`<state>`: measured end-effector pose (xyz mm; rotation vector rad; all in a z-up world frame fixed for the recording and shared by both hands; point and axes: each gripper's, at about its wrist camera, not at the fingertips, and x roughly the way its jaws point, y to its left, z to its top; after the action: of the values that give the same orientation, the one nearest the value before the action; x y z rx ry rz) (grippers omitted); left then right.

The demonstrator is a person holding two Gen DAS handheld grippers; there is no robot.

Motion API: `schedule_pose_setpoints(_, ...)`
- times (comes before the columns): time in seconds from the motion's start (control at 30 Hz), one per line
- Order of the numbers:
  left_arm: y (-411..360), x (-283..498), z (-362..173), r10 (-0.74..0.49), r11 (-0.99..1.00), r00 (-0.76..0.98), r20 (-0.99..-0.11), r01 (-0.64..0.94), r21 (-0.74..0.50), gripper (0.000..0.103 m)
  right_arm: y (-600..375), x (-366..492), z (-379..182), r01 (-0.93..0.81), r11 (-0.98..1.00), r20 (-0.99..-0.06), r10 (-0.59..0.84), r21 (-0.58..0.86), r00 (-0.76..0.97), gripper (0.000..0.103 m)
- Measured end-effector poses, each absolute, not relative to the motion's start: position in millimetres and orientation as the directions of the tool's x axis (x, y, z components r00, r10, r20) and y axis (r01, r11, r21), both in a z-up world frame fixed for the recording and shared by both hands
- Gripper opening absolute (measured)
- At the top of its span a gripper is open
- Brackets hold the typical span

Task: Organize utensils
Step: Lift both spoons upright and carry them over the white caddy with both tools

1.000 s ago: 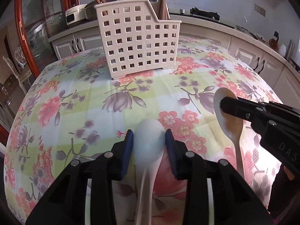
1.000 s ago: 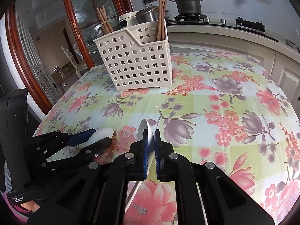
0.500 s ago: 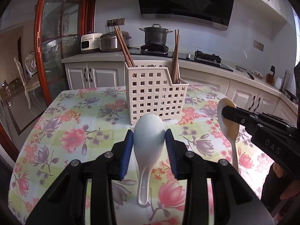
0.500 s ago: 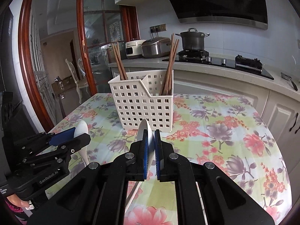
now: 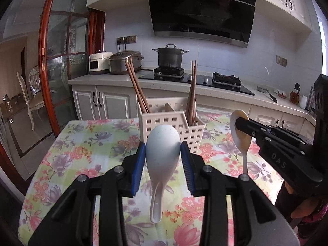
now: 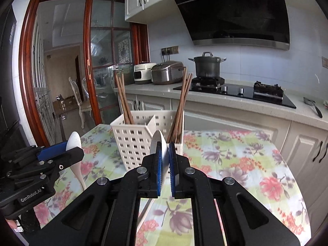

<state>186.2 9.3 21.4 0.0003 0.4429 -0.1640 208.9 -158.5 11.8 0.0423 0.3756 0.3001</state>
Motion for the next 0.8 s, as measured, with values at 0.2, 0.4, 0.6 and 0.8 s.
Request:
schedule_pose_setpoints(0.2, 10.9, 200.7, 44.7, -0.166, 0.986, 0.903, -0.396, 0.161, -0.044, 0.034, -154.8, 228.9, 30.1, -0.279, 0.957, -0.322, 0.290, 0.083, 0.901, 0.007)
schedule_pose_setpoints(0.4, 12.2, 224.5, 74.1, -0.179, 0.984, 0.911, -0.371, 0.170, -0.056, 0.034, -151.7, 261.2, 42.6, -0.268, 0.960, -0.317, 0.280, 0.080, 0.906, 0.007)
schedule_pose_setpoints(0.6, 10.0, 254.2, 102.6, -0.177, 0.984, 0.924, -0.339, 0.169, -0.054, 0.034, -145.9, 291.0, 51.9, -0.257, 0.964, -0.311, 0.266, 0.069, 0.913, 0.007)
schedule_pose_setpoints(0.8, 5.4, 283.3, 121.7, -0.181, 0.983, 0.935, -0.305, 0.167, -0.072, 0.034, -141.3, 318.0, 60.5, -0.250, 0.967, -0.291, 0.252, 0.044, 0.923, 0.007)
